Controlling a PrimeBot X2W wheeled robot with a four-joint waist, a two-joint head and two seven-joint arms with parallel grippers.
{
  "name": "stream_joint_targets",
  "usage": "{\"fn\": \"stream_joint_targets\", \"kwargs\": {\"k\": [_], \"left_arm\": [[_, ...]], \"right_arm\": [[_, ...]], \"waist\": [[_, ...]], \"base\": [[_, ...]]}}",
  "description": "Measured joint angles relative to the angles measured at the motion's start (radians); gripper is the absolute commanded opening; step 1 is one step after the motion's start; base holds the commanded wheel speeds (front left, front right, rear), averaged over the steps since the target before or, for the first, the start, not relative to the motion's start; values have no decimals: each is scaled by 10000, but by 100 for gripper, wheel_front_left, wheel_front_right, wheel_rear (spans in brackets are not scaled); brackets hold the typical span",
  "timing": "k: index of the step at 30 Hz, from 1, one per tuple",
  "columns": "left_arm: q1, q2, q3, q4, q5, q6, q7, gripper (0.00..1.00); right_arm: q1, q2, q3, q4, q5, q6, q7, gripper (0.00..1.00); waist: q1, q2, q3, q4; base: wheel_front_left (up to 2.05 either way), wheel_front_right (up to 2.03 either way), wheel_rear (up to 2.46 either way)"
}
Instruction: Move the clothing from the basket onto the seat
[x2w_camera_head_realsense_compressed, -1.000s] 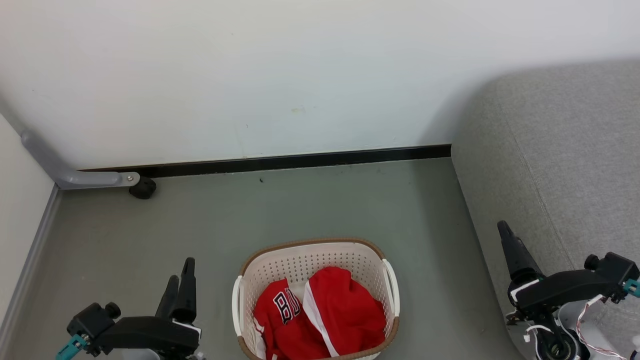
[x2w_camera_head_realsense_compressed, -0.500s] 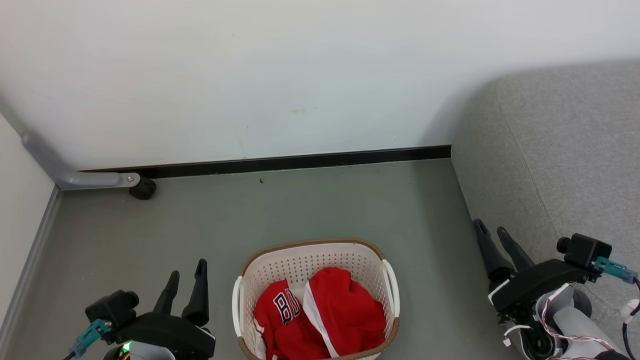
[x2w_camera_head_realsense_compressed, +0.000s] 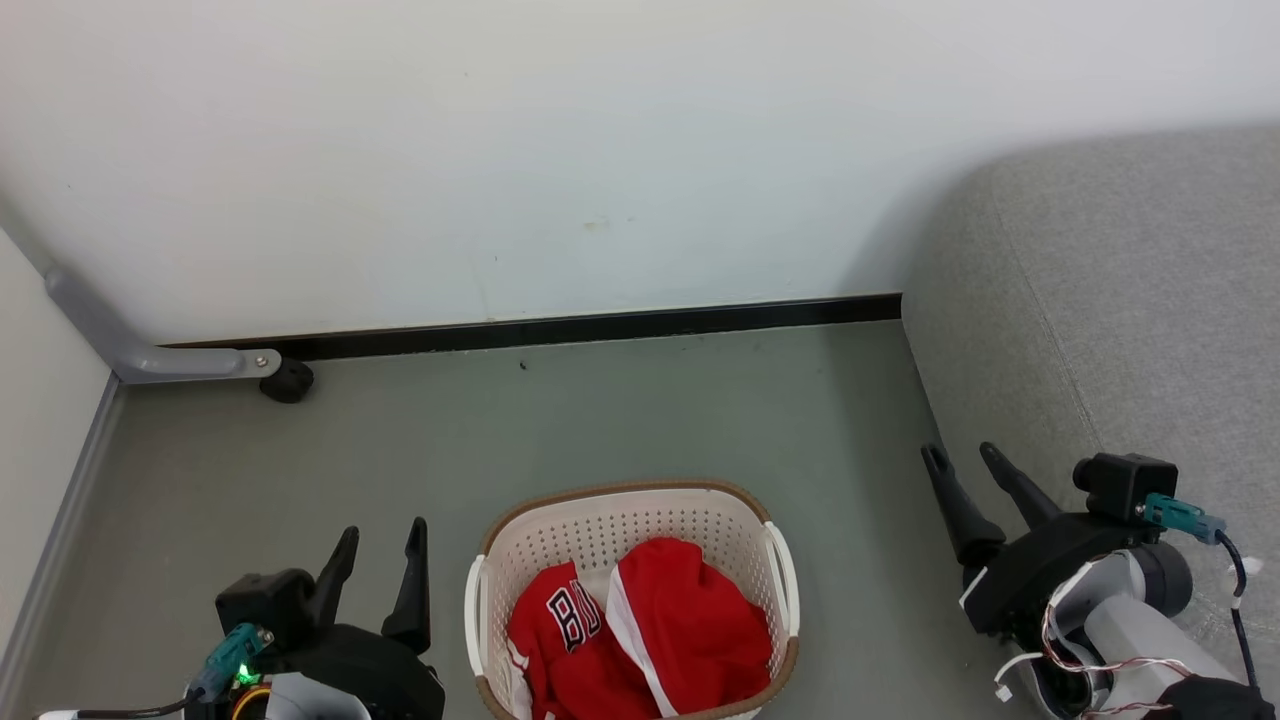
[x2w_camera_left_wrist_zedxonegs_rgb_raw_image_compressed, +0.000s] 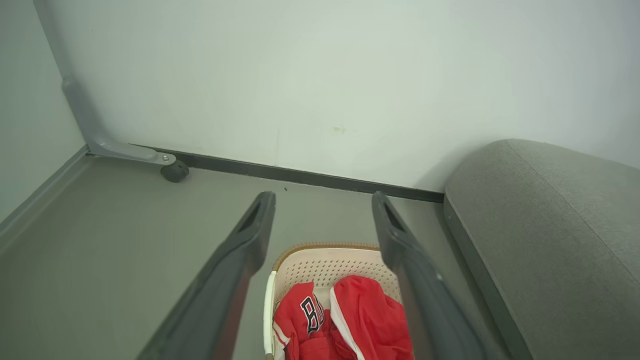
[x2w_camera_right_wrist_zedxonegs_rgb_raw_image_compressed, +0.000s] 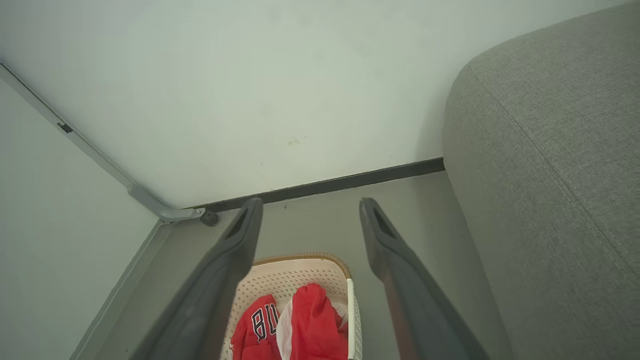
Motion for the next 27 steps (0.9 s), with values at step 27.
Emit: {"fn": "stream_joint_targets", "kwargs": {"k": [27], "left_arm": [[-421, -46, 113, 313, 3091, 610, -813, 100]], "right_arm": [[-1307, -525, 926, 1252, -2318, -571, -863, 100]], "waist": [[0, 0, 77, -30]], "base": [[0, 0, 0]]}}
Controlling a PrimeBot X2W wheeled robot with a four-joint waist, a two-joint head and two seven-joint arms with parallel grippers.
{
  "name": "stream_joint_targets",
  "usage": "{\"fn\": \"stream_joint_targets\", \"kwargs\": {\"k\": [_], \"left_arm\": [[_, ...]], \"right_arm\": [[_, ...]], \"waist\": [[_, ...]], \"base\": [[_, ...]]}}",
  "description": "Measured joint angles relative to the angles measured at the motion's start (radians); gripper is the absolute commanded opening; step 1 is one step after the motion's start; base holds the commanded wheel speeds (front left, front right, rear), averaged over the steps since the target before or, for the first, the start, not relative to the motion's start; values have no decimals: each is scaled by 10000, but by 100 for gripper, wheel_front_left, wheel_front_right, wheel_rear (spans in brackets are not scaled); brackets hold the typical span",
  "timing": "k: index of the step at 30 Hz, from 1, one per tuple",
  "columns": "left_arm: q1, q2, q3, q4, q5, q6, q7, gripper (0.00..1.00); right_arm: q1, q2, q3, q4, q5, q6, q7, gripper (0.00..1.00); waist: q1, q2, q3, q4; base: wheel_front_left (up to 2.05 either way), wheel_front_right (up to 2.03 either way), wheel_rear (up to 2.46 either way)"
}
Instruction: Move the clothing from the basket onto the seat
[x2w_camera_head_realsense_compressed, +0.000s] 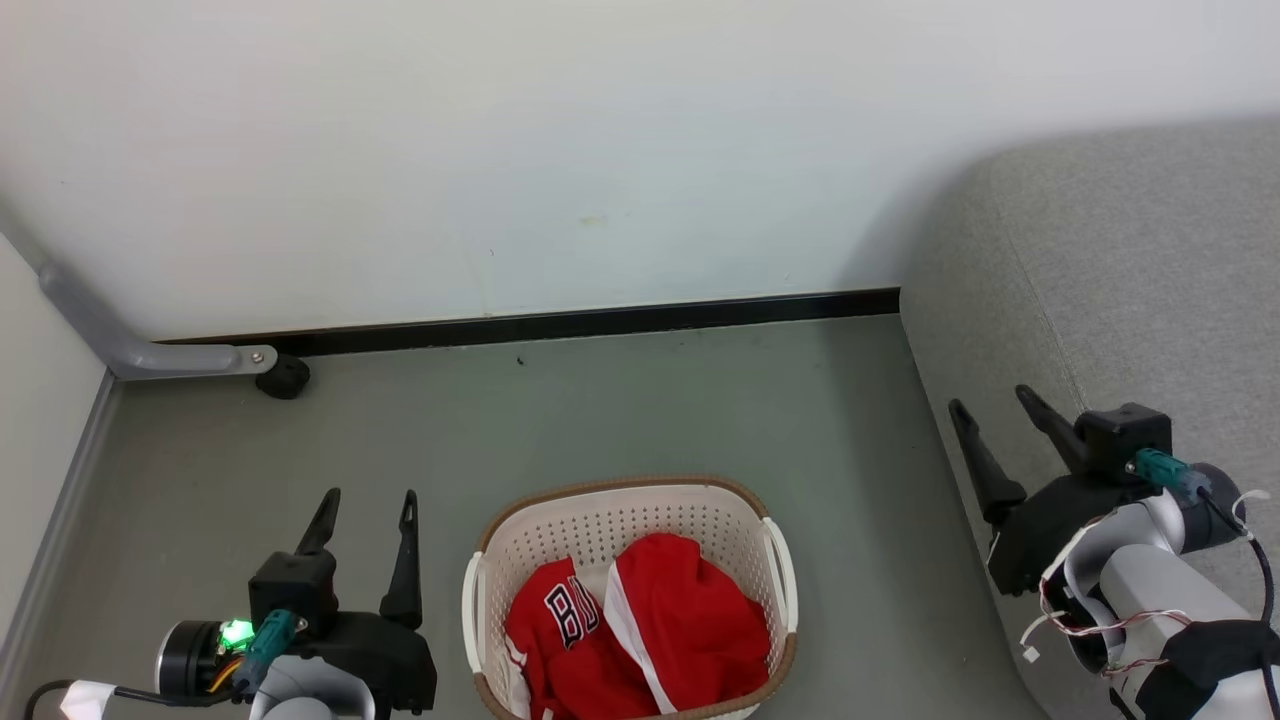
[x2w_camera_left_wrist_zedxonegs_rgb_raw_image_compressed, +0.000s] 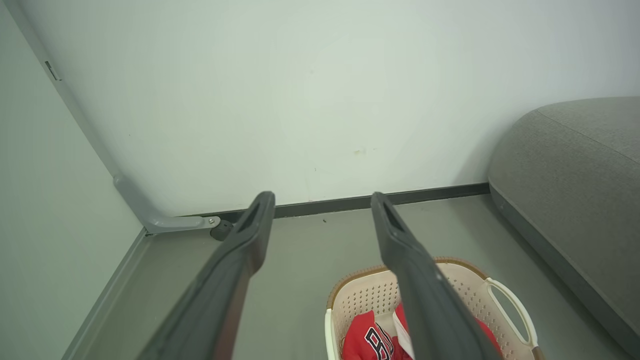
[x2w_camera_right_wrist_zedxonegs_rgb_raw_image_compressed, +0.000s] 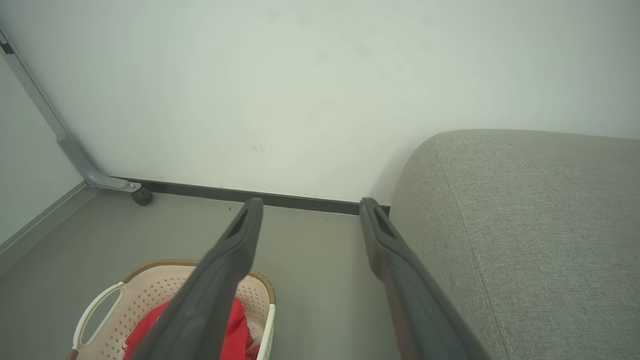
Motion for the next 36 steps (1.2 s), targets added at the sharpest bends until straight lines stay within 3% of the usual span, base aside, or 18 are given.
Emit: {"fn": "stream_joint_targets", "kwargs": {"k": [4, 11, 23, 36], "left_arm": [[1, -48, 343, 33, -48, 128, 0, 100], [16, -257, 840, 109, -140, 378, 0, 100], [154, -460, 924, 75, -52, 349, 0, 100], [240, -869, 642, -234, 33, 69, 0, 100]], "right_arm": [[0, -12, -527, -13, 96, -407, 0, 100], [18, -35, -1016, -267, 174, -746, -2, 100], [162, -50, -1250, -976, -148, -823, -6, 100], [80, -303, -1620, -2201, -545, -834, -10, 100]], "waist": [[0, 0, 12, -11], [0, -1, 40, -33], [0, 0, 192, -91], [0, 0, 1259, -127]], "base": [[0, 0, 0], [0, 0, 0], [0, 0, 0], [0, 0, 0]]}}
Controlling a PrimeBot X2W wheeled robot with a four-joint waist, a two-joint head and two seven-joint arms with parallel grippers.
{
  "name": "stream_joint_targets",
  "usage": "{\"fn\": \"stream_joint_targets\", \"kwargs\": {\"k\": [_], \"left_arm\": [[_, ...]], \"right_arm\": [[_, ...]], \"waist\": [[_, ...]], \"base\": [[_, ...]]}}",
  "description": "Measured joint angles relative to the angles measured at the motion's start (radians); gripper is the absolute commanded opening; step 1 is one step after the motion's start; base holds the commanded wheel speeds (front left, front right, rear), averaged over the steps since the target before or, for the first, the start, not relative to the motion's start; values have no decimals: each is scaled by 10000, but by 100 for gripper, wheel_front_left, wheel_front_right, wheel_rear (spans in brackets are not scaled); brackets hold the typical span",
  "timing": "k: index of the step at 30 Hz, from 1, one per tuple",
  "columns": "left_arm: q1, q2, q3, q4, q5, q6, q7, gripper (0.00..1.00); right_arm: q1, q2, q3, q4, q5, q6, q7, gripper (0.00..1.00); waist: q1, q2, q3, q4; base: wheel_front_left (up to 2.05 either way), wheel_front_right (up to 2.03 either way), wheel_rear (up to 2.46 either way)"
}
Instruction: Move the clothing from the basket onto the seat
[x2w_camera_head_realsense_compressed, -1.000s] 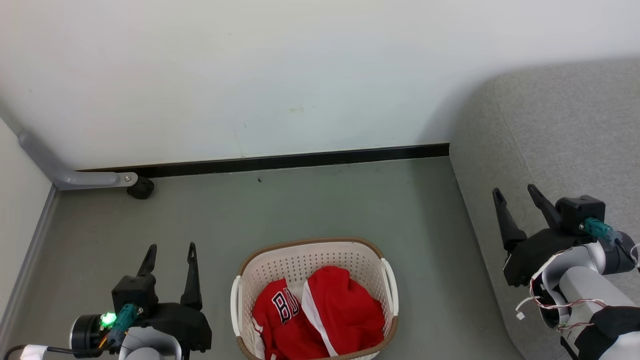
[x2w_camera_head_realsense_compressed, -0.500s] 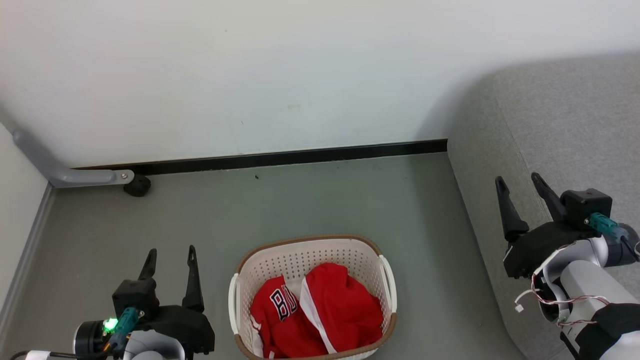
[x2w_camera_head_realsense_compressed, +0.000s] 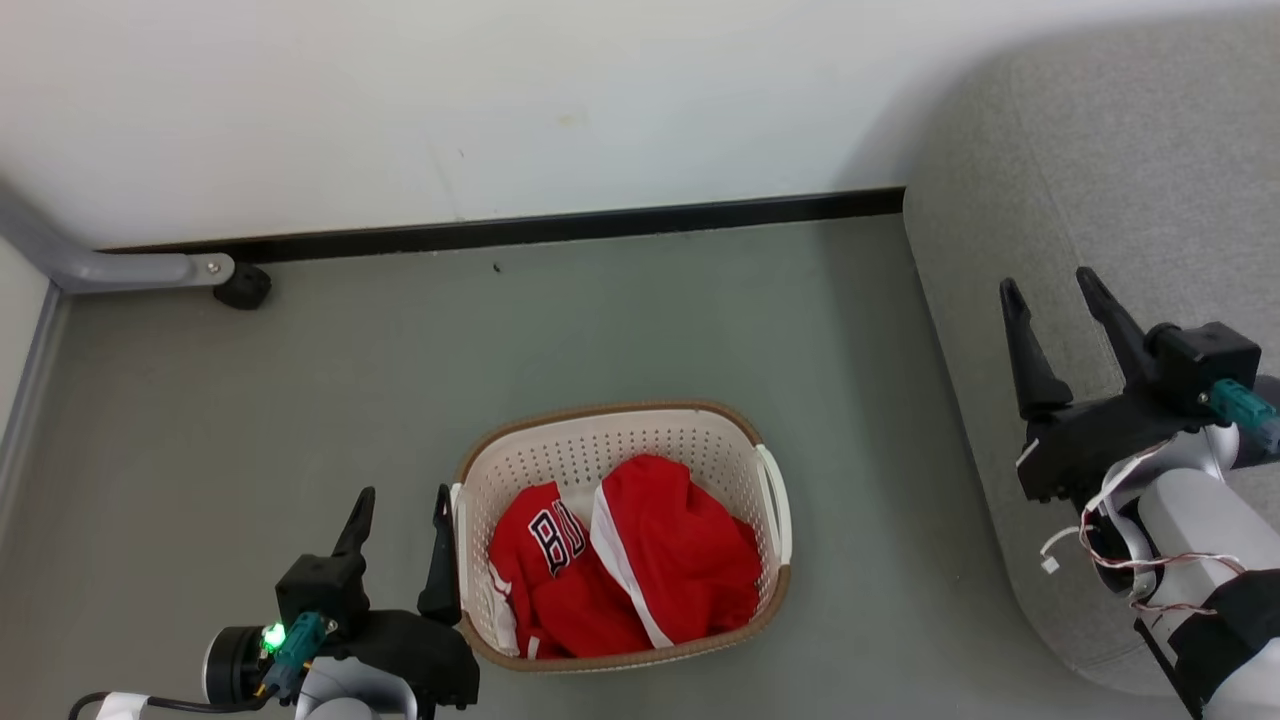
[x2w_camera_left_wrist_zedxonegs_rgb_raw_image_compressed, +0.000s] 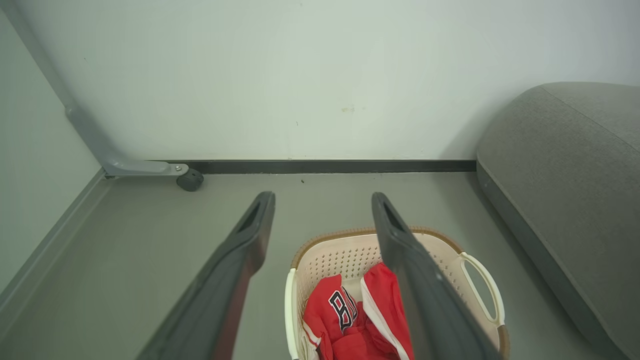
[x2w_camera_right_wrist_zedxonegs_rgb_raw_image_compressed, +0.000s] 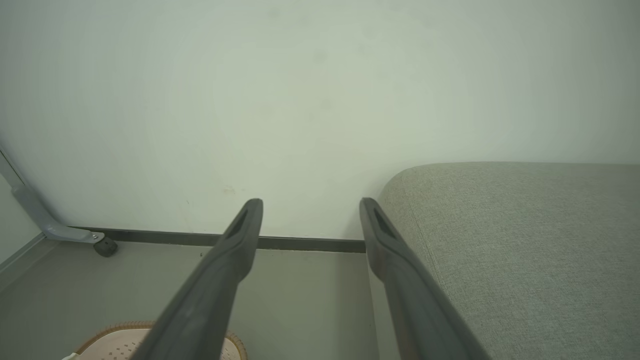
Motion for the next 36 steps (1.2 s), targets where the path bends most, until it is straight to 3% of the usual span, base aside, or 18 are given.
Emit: {"fn": "stream_joint_targets", "kwargs": {"k": [22, 36], "left_arm": [[-1466, -247, -752, 403, -52, -686, -2, 100], [-3811, -280, -1218, 1007, -278, -1104, -4, 100]], "right_arm": [[-1679, -44, -313, -2220, -1072, -73, -6, 100], [-2897, 163, -529, -3321, -1350, -73, -77, 100]], "waist": [[1, 0, 3175, -219], [1, 1, 5198, -667]], "base": [[0, 0, 0], [0, 0, 0]]}}
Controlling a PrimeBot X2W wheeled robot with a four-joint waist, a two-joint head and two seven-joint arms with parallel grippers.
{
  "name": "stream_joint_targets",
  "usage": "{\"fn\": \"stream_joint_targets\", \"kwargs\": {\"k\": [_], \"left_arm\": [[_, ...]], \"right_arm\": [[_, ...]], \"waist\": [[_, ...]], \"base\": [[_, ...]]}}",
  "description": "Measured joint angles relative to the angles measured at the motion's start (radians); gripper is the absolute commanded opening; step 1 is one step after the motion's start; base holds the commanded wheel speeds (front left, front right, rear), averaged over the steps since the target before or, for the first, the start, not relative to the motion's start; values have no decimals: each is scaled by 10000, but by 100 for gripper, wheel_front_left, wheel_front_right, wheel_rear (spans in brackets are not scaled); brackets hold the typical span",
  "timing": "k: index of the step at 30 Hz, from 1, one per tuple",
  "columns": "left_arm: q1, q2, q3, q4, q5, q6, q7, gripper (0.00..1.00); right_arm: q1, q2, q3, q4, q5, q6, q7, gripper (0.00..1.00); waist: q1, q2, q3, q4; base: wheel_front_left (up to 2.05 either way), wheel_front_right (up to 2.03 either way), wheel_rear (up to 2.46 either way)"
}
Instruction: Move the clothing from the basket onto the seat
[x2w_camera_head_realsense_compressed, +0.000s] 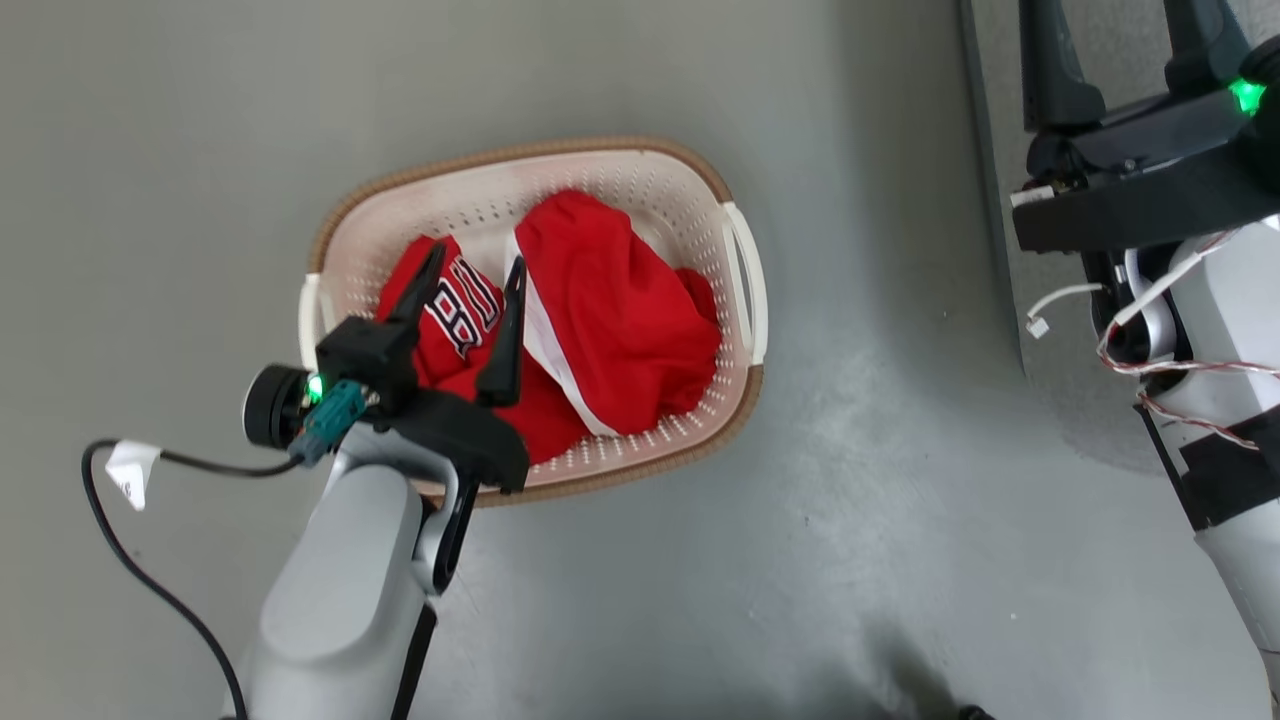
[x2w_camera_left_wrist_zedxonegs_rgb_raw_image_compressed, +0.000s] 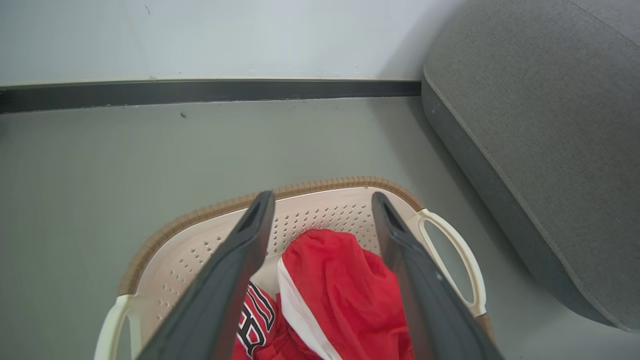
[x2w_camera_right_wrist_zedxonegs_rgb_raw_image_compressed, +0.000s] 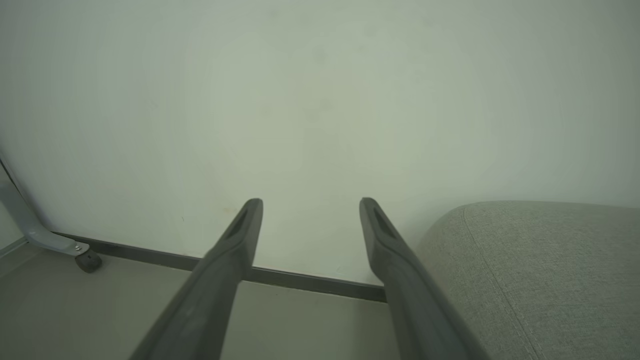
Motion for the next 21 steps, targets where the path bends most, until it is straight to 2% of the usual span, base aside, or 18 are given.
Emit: {"fn": "stream_joint_targets", "kwargs": {"k": [10, 21], "left_arm": [[-1180, -6, -445, 1116, -159, -100, 19, 100], [-2179, 0, -629, 2357, -61, -190, 568, 100]], "right_arm": [[-494, 466, -33, -293, -165, 2, 2, 100], [-746, 819, -117, -658, -337, 92, 0, 100]], "waist": [[0, 0, 1283, -463], [-1, -1, 2204, -1078]], "base": [[0, 0, 0], [0, 0, 0]]}}
